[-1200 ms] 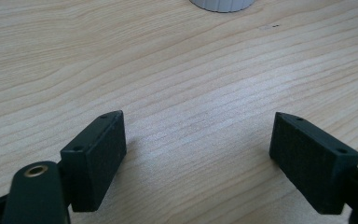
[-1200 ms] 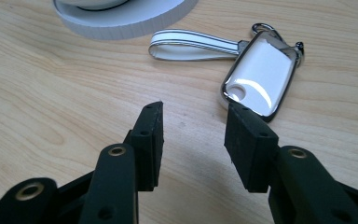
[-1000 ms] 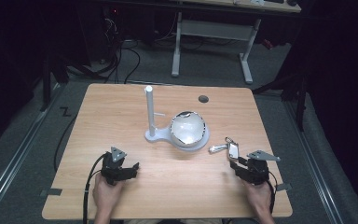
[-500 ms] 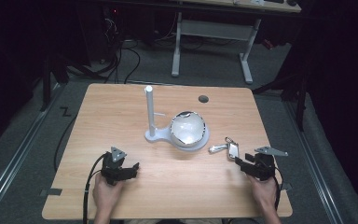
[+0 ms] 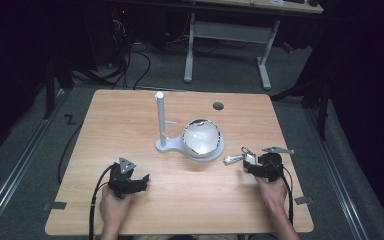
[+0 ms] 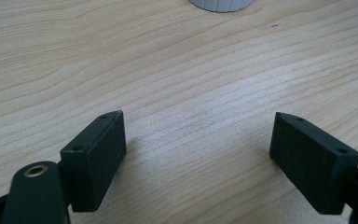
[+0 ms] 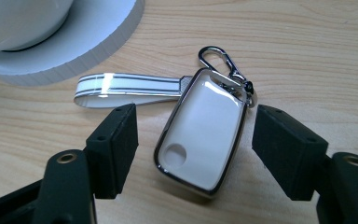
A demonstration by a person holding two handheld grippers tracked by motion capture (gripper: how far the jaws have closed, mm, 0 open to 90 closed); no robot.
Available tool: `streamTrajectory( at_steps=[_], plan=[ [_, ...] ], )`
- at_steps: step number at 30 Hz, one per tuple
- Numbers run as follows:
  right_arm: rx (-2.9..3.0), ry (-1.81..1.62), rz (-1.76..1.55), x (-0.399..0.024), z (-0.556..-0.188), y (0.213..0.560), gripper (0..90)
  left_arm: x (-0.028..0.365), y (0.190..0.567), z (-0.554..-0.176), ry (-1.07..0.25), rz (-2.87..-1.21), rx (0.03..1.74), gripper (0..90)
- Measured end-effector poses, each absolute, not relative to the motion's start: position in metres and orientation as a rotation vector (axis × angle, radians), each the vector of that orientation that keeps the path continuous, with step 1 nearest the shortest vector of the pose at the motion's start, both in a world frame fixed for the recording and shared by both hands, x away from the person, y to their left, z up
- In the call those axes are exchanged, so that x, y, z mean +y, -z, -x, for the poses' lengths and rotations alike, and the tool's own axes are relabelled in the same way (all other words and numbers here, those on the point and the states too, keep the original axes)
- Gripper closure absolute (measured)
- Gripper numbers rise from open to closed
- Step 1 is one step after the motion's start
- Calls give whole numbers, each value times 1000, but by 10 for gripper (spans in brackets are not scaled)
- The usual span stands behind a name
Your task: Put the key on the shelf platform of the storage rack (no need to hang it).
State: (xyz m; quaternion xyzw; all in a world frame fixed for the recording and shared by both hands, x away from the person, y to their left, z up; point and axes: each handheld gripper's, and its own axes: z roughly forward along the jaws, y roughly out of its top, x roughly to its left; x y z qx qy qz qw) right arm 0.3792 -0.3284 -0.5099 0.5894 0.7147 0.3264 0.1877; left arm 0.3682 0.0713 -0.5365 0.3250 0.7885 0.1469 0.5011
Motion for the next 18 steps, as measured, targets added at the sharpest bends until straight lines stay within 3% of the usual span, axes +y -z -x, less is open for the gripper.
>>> streamTrajectory(
  at_steps=[18],
  plan=[
    [2035, -830, -1647, -326, -393, 520, 345, 71, 536, -368, -357, -781, 1908, 191]
  ],
)
